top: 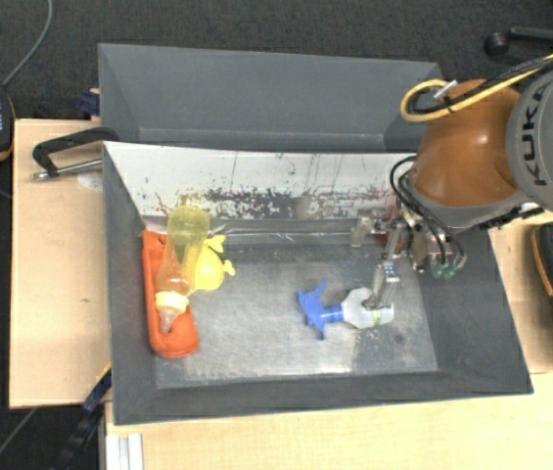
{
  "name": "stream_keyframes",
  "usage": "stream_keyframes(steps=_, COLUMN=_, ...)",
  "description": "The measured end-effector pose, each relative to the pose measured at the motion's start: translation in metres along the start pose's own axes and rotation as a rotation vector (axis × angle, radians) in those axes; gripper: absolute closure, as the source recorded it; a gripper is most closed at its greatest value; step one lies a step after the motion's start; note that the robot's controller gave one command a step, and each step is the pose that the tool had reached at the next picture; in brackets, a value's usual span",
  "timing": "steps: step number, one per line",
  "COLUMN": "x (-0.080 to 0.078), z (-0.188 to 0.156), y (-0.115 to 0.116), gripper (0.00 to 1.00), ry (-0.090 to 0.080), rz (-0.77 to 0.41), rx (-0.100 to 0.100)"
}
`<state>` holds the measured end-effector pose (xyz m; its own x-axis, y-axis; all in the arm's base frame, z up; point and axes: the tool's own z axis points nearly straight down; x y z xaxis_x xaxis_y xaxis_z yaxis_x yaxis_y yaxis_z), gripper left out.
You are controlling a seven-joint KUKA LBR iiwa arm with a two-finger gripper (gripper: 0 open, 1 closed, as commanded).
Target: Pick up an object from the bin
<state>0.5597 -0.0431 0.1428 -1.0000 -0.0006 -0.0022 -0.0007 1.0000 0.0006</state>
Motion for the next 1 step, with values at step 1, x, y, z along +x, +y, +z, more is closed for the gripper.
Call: stream_keyframes(steps=1, x=0.0104, z=0.0178, y=0.0122, gripper=0.0, ry=-0.008, rz=-0.075, rx=0.002)
